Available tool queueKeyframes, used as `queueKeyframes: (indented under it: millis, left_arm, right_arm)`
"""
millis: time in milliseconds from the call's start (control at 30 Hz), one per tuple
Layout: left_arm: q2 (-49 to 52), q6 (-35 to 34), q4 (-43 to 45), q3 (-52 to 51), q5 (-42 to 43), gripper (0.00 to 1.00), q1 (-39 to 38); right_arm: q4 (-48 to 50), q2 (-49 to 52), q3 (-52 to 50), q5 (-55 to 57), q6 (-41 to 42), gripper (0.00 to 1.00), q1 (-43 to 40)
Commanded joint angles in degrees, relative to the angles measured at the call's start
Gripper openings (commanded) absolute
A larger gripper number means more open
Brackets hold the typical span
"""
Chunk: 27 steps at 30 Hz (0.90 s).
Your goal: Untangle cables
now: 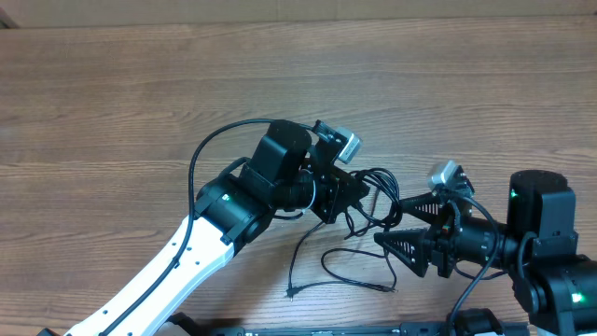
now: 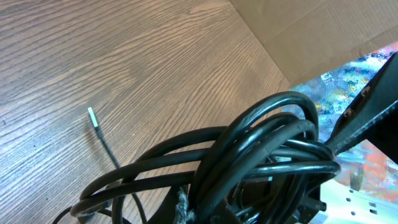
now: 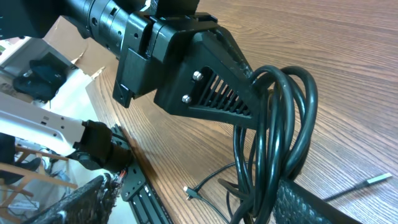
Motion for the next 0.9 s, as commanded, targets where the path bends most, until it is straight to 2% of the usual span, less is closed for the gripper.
queueKeyframes:
  millis: [0,67,133,433,667,733,833,867]
  left_arm:
    - [0.09,-0.9,1.27,0.55,1.11,0.04,0.09]
    - [0.11,-0.92,1.51,0.55,0.98,0.04,0.09]
    - [0.24,-0.92,1.46,0.55,0.26,0.04,0.11]
    - [0.42,-3.45,1.53,0.55,-0.35,0.04,0.09]
    - [0.42,-4.13,1.88,0.55,2.67,0.04,0.09]
    - [0.42,-4.13,1.95,0.55,2.64,0.04,0.09]
    - [0.42,-4.11,1.86,0.55,3.1,0.04,0.09]
    - [0.42,-4.11,1.75,0.55,3.17,0.04,0.07]
  right_arm:
    - [0.74,1.03,0.37,-3.85,-1.11,0.76,-0.09]
    - [1.05,2.01,0.37,-5.95,-1.11,0.73,-0.09]
    - [1.05,2.99,0.37,-6.86,-1.09,0.64,-0.09]
    - [0.96,7.08,0.37,-7.87,-1.11,0.59,-0.09]
    - [0.92,10.51,0.37,-5.75,-1.49,0.56,-0.09]
    - [1.07,11.54,0.37,-5.73,-1.51,0.52,-0.09]
    - [1.11,12.94,0.37,-5.73,-1.51,0.4,-0.09]
    - [1.14,13.27,0.37,-5.73,-1.51,0.4,-0.09]
